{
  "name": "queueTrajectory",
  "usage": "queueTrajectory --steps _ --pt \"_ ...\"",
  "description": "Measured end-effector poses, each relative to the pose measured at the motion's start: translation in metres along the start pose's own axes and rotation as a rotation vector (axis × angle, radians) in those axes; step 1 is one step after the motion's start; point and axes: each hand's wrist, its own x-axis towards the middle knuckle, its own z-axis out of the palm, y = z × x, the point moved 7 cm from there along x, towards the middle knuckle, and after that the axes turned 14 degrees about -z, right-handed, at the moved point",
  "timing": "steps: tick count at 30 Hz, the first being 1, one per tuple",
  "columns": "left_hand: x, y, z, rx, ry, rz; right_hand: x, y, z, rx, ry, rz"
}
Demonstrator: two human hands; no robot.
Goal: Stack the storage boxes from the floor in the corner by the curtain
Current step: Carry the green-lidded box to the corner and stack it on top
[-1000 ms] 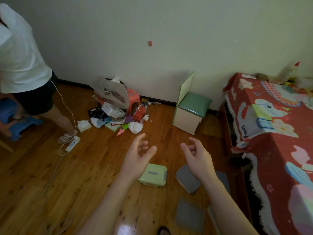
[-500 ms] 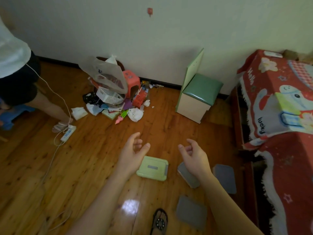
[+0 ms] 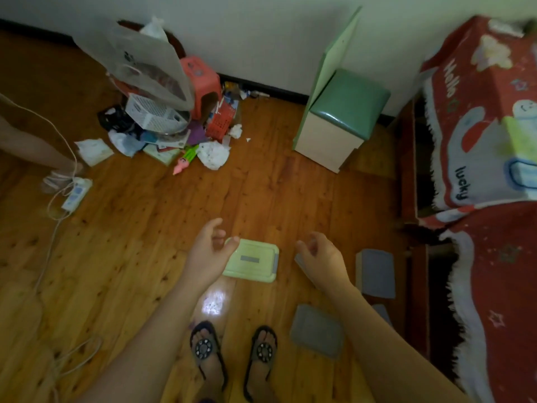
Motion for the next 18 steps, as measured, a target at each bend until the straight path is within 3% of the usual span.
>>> queueTrajectory --steps 12,18 --pt "0.128 -0.087 0.057 0.118 -0.091 -0.051 0.057 0.091 0.121 -0.097 -0.107 0.152" --pt "0.188 -0.165 0.096 0.201 -0.110 -0.054 0.094 0.152 0.200 -0.137 -0.159 0.152"
